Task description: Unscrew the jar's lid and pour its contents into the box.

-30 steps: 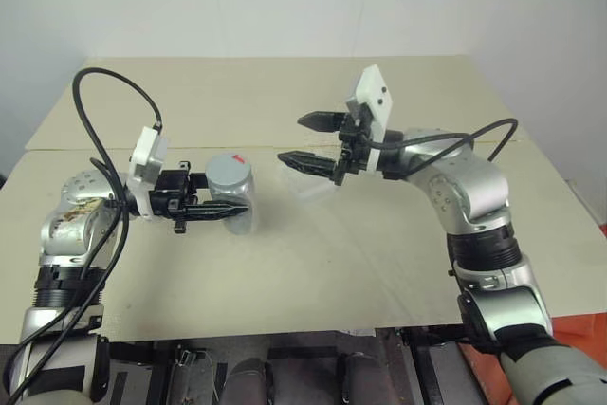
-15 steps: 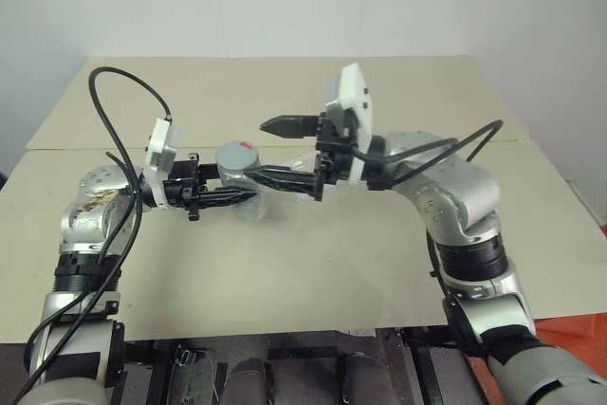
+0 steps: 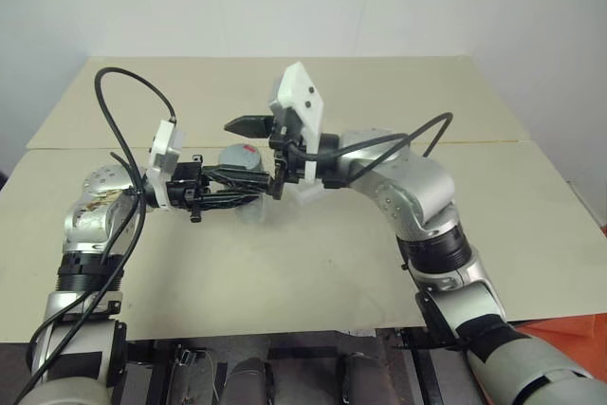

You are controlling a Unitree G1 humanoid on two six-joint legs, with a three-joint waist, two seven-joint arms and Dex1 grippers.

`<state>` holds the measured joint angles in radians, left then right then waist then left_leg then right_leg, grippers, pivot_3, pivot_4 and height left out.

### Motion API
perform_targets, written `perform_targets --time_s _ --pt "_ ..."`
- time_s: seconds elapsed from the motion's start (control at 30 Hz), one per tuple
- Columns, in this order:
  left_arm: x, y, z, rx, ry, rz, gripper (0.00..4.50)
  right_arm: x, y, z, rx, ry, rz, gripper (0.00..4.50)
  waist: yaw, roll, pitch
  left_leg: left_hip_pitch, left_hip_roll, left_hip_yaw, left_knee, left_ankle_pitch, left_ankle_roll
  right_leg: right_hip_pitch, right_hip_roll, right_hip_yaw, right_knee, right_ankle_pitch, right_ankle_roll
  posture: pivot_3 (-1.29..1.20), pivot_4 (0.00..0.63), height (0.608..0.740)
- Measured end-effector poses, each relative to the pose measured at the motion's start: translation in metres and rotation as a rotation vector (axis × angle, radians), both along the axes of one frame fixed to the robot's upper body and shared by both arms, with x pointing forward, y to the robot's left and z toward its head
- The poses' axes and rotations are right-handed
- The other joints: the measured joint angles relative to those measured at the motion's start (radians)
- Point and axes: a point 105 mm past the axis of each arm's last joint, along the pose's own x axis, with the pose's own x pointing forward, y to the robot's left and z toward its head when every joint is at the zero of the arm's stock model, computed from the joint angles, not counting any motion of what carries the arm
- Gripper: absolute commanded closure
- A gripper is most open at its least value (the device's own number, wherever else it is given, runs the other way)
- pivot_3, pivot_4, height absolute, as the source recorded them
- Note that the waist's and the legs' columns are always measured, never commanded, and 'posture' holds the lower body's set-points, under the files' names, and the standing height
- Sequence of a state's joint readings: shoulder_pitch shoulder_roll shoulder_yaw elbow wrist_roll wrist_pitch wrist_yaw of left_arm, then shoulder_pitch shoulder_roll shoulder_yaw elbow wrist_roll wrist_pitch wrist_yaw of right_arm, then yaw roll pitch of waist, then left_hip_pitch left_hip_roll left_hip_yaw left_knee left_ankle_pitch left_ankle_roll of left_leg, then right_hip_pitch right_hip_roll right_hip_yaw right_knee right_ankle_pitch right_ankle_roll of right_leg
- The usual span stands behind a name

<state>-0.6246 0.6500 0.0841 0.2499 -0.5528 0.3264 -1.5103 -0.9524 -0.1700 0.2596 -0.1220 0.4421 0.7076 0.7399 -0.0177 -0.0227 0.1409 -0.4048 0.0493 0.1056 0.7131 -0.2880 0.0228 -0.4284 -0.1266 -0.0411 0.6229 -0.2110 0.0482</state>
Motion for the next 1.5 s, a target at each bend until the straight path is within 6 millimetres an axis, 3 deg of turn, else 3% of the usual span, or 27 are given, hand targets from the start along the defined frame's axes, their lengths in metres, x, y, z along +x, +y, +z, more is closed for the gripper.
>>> perform_targets --time_s 0.63,0.9,1.07,1.5 --pt "-0.002 0.006 -0.002 0.007 0.009 0.041 2.6 0.011 -0.013 -0.007 -0.051 -0.005 -0.021 0.04 0.0 0.0 0.0 0.0 0.0 0.0 0.0 0.0 0.0 0.0 0.0 0.0 0.0 0.0 0.0 0.0 0.15 0.74" --pt "-0.002 0.01 0.002 0.004 0.005 0.054 2.6 0.012 -0.03 -0.013 -0.064 0.005 -0.024 0.04 0.0 0.0 0.0 0.0 0.0 0.0 0.0 0.0 0.0 0.0 0.0 0.0 0.0 0.0 0.0 0.0 0.15 0.74" --pt "-0.009 0.009 0.007 -0.002 -0.017 0.018 2.6 0.026 -0.054 -0.01 -0.042 0.008 -0.123 0.04 0.003 0.0 0.0 0.0 0.0 0.0 0.0 0.0 0.0 0.0 0.0 0.0 0.0 0.0 0.0 0.0 0.15 0.74" --pt "-0.01 0.009 0.009 0.004 -0.028 0.012 2.6 0.026 -0.068 -0.02 -0.073 0.028 -0.124 0.04 0.003 0.0 0.0 0.0 0.0 0.0 0.0 0.0 0.001 0.0 0.0 0.0 0.0 0.0 0.0 0.0 0.15 0.74"
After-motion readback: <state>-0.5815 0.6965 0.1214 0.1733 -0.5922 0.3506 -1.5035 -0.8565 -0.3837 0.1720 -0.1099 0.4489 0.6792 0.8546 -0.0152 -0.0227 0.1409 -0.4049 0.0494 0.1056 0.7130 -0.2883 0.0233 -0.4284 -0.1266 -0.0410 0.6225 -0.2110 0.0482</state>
